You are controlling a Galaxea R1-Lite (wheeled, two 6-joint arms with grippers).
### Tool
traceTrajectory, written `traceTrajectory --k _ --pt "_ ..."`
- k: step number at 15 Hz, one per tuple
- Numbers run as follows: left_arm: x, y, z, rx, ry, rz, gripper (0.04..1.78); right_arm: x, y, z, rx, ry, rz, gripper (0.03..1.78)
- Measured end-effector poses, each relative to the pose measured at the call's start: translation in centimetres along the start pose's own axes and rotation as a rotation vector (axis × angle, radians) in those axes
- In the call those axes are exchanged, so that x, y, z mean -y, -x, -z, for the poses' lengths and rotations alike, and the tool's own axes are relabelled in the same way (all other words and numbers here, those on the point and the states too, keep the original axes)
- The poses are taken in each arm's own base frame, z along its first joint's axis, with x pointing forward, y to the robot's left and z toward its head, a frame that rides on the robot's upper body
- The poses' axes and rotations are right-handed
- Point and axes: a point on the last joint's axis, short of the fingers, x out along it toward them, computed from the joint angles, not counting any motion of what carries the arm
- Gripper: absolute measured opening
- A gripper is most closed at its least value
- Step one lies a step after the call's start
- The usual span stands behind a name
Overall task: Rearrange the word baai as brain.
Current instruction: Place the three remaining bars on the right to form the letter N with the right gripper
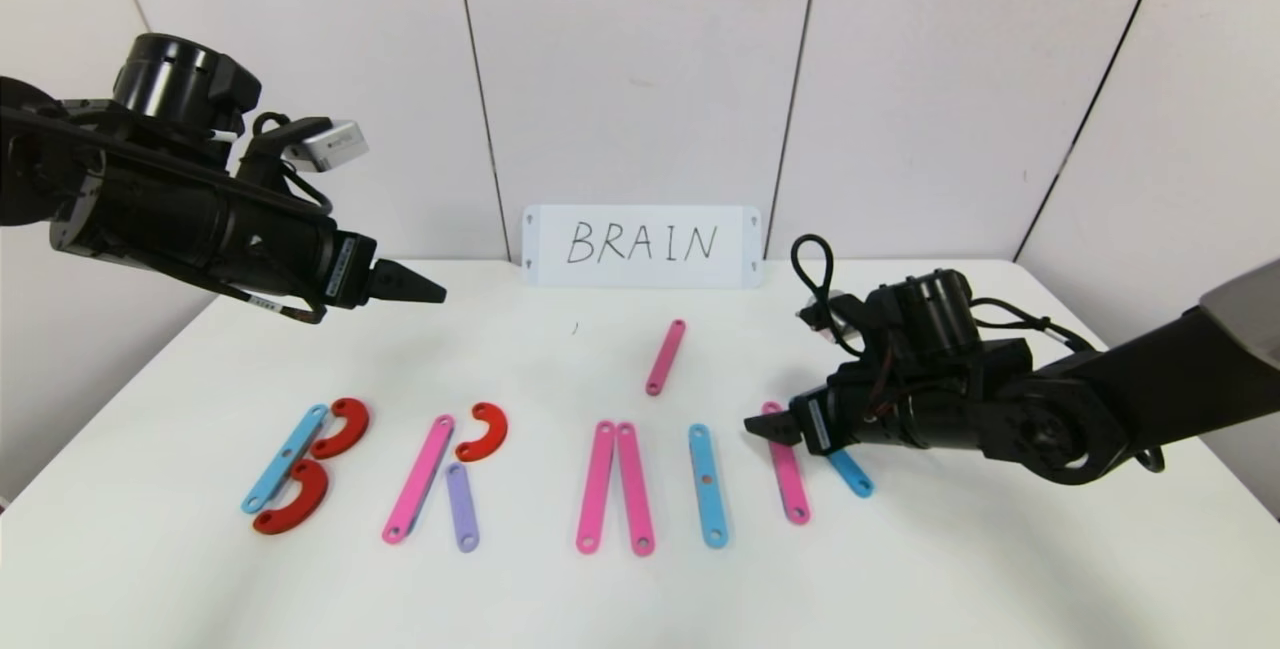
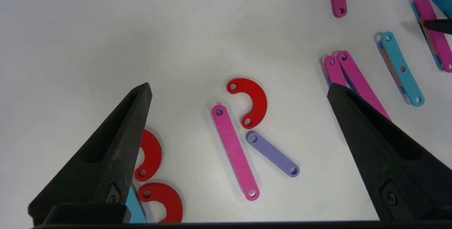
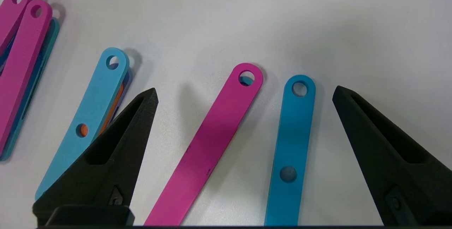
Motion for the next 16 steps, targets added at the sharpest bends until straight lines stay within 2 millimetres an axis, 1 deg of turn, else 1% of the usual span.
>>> traceTrajectory --k 6,13,16 --pt "0.0 0.1 0.0 0.001 0.001 -0.001 1.74 0.1 -0.7 0.1 -0.011 -0.004 0.0 1.74" --pt "0.0 0.1 0.0 0.003 0.0 -0.001 1.74 -1.0 -0.9 0.1 -0.012 -0.002 -0.023 1.74" --pt "0.0 0.1 0.0 0.003 0.0 -0.001 1.74 -1.1 -0.9 0.0 -0.011 0.001 -0.025 1.74"
